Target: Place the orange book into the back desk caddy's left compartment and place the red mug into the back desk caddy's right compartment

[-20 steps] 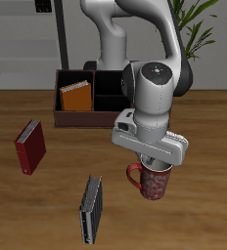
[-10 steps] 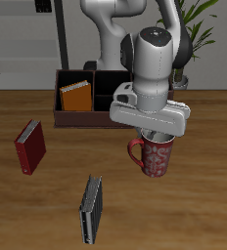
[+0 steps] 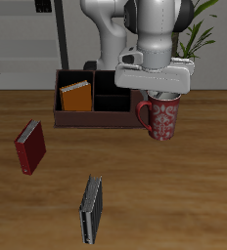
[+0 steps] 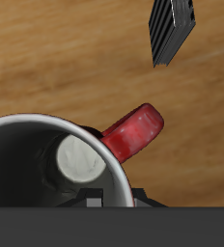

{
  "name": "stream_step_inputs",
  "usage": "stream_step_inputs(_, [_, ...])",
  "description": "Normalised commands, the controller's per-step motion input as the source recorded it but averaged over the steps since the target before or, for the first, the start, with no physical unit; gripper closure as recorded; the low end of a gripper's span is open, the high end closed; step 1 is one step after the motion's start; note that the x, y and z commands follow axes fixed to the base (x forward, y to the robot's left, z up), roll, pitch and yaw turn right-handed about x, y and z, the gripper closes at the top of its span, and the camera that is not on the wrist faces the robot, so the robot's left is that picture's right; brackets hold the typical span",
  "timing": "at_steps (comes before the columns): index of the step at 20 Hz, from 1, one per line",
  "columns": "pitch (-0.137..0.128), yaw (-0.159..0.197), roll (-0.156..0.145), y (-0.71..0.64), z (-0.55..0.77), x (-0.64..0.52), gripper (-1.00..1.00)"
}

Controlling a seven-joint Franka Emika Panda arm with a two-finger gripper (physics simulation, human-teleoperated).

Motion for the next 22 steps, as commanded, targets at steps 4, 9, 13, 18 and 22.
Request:
stream_step_inputs(4, [-0.007,-0.003,0.028,0.08,0.34,-0.52,1.00])
stream_step_inputs(9, [-0.057,0.017,0.017,0.14,0.36,-0.56,1.00])
stream_step_inputs(13, [-0.019,0.010,0.019,0.08,0.14,-0.36,1.00])
stream_step_inputs(18, [-0.009,-0.019,-0.044,-0.11,0.07,-0.31,1.00])
stream_step_inputs(22, [-0.026,-0.012,0.026,-0.01,0.14,-0.40,1.00])
